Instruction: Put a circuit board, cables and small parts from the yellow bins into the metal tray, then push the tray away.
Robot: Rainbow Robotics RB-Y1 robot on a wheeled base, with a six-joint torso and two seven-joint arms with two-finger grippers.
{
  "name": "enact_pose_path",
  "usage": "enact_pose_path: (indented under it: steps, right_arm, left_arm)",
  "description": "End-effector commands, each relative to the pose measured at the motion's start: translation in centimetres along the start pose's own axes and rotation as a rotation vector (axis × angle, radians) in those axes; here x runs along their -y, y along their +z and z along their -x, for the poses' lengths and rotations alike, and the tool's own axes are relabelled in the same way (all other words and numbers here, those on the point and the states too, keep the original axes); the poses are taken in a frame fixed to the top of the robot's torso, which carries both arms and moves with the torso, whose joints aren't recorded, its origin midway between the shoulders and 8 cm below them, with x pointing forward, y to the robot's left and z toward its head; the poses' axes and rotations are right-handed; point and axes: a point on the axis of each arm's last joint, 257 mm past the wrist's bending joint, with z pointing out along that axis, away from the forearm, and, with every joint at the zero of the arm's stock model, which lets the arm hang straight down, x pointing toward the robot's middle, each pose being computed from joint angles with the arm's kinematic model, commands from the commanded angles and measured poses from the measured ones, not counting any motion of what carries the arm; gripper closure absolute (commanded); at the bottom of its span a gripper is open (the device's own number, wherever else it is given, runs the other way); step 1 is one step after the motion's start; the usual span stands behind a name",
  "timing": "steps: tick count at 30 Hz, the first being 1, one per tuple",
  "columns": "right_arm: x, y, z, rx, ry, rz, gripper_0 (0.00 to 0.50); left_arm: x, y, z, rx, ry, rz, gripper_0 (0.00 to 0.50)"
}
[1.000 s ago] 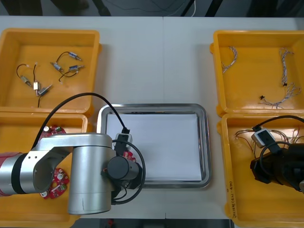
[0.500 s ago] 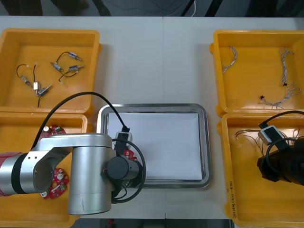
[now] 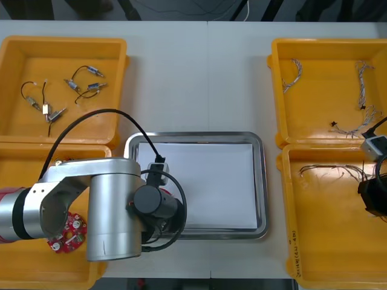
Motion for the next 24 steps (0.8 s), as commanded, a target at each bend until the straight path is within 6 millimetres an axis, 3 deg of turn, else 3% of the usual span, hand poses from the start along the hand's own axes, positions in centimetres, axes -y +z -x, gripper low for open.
enact_pose_path:
  steps: [1,13,24]
  right_arm:
    - [0.9,-4.9,3.7,0.065,-0.036,-0.015,0.500]
    - [-0.1,-11.0,6.0,0.049,-0.115,0.020,0.500]
    - [-5.0,-12.8,9.8,0.089,-0.303,0.072,0.500]
  left_arm:
    - [1.7,-2.5,3.9,0.051,-0.101,-0.049,0.000]
    - [-0.7,-7.2,7.1,0.020,-0.182,-0.013,0.000]
    - [-5.3,-13.2,9.8,0.026,-0.217,0.041,0.000]
